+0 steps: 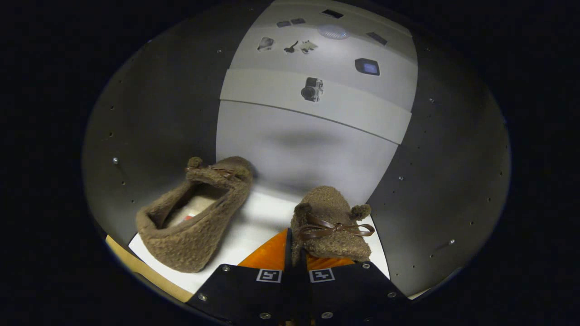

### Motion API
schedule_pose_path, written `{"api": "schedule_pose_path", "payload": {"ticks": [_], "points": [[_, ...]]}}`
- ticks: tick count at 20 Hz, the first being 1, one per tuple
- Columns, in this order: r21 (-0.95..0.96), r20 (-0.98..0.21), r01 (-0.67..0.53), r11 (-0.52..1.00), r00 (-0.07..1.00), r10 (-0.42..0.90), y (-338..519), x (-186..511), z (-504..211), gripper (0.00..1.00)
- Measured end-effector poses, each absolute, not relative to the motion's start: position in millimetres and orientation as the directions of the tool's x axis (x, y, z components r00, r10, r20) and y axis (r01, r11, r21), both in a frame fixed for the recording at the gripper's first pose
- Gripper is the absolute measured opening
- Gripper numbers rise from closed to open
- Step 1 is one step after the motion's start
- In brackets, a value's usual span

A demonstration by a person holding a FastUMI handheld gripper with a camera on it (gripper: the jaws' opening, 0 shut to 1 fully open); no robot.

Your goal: Open the shoe cabinet door, grab the shoes and put them into the shoe cabinet, then close the shoe cabinet door.

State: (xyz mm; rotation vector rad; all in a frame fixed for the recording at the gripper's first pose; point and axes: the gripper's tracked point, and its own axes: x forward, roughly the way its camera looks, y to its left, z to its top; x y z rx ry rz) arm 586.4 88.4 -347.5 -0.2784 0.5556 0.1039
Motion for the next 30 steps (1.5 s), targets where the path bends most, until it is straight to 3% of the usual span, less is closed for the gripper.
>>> {"api": "schedule_pose_path", "payload": {"ticks": [10, 12, 16, 19, 25, 30], "points": [[-0.223, -0.575, -0.186, 0.957, 0.817, 0.025, 87.0, 615.3, -359.0, 0.11], [-0.242, -0.580, -0.178, 0.954, 0.815, 0.005, 85.6, 614.1, -360.1, 0.17], [-0.255, -0.596, -0.179, 0.950, 0.803, -0.008, 88.0, 597.2, -355.3, 0.44], [-0.245, -0.571, -0.150, 0.958, 0.821, -0.017, 89.7, 582.9, -338.8, 0.79], [-0.236, -0.498, -0.078, 0.969, 0.866, -0.052, 90.1, 531.1, -292.1, 0.95], [-0.203, -0.436, -0.030, 0.979, 0.898, -0.063, 99.2, 463.6, -253.9, 0.96]]}}
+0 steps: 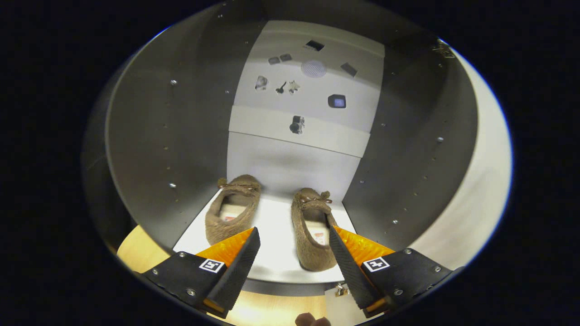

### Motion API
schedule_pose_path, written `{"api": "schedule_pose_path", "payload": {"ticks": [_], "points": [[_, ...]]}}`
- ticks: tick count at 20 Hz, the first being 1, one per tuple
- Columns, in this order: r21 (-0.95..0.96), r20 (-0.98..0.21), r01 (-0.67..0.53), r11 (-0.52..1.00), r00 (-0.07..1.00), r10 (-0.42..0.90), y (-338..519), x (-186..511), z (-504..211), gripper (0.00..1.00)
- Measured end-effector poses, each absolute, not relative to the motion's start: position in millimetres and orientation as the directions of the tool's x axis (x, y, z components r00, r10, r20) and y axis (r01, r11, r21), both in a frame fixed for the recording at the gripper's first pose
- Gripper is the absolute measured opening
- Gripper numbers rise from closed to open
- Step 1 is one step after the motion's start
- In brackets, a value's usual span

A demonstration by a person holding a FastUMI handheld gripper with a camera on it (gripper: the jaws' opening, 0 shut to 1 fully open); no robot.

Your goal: Open the shoe cabinet door, grab the shoes and put them into the shoe cabinet, then close the shoe cabinet door.

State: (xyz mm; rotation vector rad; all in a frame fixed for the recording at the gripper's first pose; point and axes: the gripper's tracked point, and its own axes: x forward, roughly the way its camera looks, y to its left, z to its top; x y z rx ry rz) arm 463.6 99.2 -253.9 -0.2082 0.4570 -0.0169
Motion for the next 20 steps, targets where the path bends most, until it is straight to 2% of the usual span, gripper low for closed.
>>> {"api": "schedule_pose_path", "payload": {"ticks": [10, 15, 20], "points": [[-0.130, -0.366, 0.045, 0.990, 0.926, -0.090, 101.5, 314.7, -199.0, 0.95], [-0.064, -0.339, 0.047, 0.997, 0.938, -0.066, 92.2, 248.5, -187.6, 0.95], [-0.037, -0.301, -0.007, 0.999, 0.954, -0.005, 76.0, 195.1, -178.1, 0.95]]}}
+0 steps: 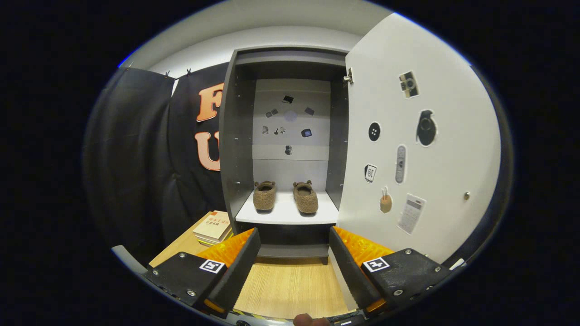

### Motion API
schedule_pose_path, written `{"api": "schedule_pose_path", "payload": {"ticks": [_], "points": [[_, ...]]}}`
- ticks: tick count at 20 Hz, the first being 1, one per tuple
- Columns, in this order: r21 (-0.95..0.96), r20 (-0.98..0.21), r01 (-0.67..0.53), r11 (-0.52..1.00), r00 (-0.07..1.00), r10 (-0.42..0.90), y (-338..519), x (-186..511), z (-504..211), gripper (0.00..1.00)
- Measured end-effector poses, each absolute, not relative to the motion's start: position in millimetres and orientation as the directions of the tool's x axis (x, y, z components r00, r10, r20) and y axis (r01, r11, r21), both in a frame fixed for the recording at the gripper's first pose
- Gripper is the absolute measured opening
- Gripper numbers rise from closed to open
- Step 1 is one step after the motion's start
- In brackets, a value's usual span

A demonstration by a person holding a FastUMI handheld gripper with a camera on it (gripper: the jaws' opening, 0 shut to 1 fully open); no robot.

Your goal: Open the shoe cabinet door, grab the shoes and put them into the shoe cabinet, then close the shoe cabinet door.

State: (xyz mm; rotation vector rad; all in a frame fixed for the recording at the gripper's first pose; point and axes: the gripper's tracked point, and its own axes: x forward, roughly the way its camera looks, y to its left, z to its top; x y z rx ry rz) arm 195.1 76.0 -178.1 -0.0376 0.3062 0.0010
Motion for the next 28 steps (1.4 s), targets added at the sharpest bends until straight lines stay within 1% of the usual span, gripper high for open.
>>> {"api": "schedule_pose_path", "payload": {"ticks": [8, 13, 19, 22, 28], "points": [[0.054, -0.264, -0.111, 0.992, 0.957, 0.121, 8.9, 111.8, -162.8, 0.95], [0.053, -0.248, -0.085, 0.995, 0.964, 0.095, -49.4, 94.0, -163.5, 0.95], [0.030, -0.229, -0.018, 0.999, 0.973, 0.024, -119.7, 98.4, -161.0, 0.95], [0.032, -0.228, 0.001, 0.999, 0.974, 0.006, -143.8, 117.3, -165.2, 0.95], [0.065, -0.215, -0.026, 0.998, 0.976, 0.039, -138.6, 141.4, -165.7, 0.94]]}}
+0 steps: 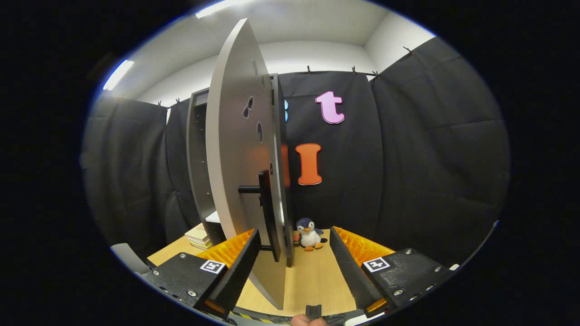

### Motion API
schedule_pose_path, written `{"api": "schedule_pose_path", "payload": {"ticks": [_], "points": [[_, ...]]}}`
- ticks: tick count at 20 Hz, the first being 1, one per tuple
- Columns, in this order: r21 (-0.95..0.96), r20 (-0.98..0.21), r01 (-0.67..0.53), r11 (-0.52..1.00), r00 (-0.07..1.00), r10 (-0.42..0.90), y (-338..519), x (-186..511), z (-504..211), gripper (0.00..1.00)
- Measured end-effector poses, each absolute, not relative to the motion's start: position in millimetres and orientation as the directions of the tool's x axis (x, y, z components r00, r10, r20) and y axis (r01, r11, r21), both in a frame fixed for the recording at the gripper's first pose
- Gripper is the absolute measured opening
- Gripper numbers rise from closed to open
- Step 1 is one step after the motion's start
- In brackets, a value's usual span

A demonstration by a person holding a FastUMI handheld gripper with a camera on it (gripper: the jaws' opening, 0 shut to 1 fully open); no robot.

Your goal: Open the shoe cabinet door, grab the shoes and put them into the shoe cabinet, then close the shoe cabinet door.

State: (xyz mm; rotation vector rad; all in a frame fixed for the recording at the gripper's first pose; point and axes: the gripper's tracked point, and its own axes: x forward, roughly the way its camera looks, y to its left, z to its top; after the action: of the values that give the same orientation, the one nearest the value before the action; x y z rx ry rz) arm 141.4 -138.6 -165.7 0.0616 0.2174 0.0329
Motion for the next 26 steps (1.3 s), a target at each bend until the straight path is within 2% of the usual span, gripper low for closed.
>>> {"api": "schedule_pose_path", "payload": {"ticks": [8, 26], "points": [[0.045, -0.231, -0.025, 0.999, 0.972, 0.035, -111.1, 145.7, -169.5, 0.91], [0.038, -0.258, -0.169, 0.985, 0.951, 0.173, 52.2, 191.7, -179.4, 0.91]]}}
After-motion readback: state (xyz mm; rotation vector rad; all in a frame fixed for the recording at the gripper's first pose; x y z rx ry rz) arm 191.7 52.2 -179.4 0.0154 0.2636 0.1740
